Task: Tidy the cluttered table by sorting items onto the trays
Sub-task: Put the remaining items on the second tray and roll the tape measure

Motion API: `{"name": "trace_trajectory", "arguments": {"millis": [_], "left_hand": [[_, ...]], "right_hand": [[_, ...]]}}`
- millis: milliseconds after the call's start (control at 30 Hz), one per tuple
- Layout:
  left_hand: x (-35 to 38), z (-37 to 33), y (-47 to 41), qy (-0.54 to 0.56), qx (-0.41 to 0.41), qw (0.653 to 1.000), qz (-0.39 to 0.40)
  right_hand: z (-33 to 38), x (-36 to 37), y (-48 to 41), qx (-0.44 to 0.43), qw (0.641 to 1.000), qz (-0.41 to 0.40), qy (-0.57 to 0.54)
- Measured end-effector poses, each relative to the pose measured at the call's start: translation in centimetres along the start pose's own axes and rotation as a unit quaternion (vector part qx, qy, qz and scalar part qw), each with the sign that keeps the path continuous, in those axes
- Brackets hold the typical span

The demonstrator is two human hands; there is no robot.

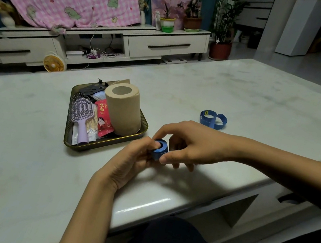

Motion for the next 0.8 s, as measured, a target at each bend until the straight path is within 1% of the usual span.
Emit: {"name": "trace_trajectory", "arguments": {"millis": [67,100,167,267,333,400,467,600,667,800], "left_hand": [[0.3,-0.1,0.0,0.008,0.007,1.000,0.013],[0.5,-0.2,0.1,0.007,0.010,1.000,0.020],[0.9,-0.3,0.1,-0.014,0.016,0.999,0.034],[1.1,-0.2,0.0,-0.032,0.018,0.998,0.051],[1.1,-0.1,0.0,-0.036,0.018,0.998,0.054],[1.0,0.0,-0.1,-0.038,0.017,0.998,0.050],[0.8,0.1,-0.2,-0.039,0.016,0.998,0.045],[0.9,0.0,-0.2,0.000,0.010,0.999,0.045],[1.1,-0.1,-0.1,0.002,0.015,0.999,0.047],[1.1,-0.1,-0.2,-0.030,0.023,0.998,0.045]], "right_hand": [[0.0,-0.6,-0.1,-0.001,0.999,-0.045,0.009],[0.0,-0.9,0.0,-0.004,0.997,-0.073,0.035],[0.2,-1.6,0.1,-0.016,0.982,-0.128,0.136],[1.1,-1.9,0.6,-0.044,0.938,-0.190,0.287],[2.2,-1.5,0.7,-0.090,0.911,-0.208,0.345],[3.0,-0.9,0.7,-0.131,0.891,-0.204,0.383],[2.9,-0.5,0.3,-0.131,0.882,-0.186,0.413],[2.4,-0.4,0.0,-0.121,0.887,-0.171,0.411],[2.0,-0.4,-0.1,-0.111,0.909,-0.145,0.374],[0.7,0.2,-0.5,-0.062,0.956,-0.037,0.284]]}}
Point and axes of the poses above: each hand's wrist, its own y-axis away from the middle knuckle, its own x-axis out of the palm, z = x × y, the point moved 10 cm from there along -y, towards the middle knuckle, and after that the axes turned 5 degrees about -z, right-handed, at the moved point
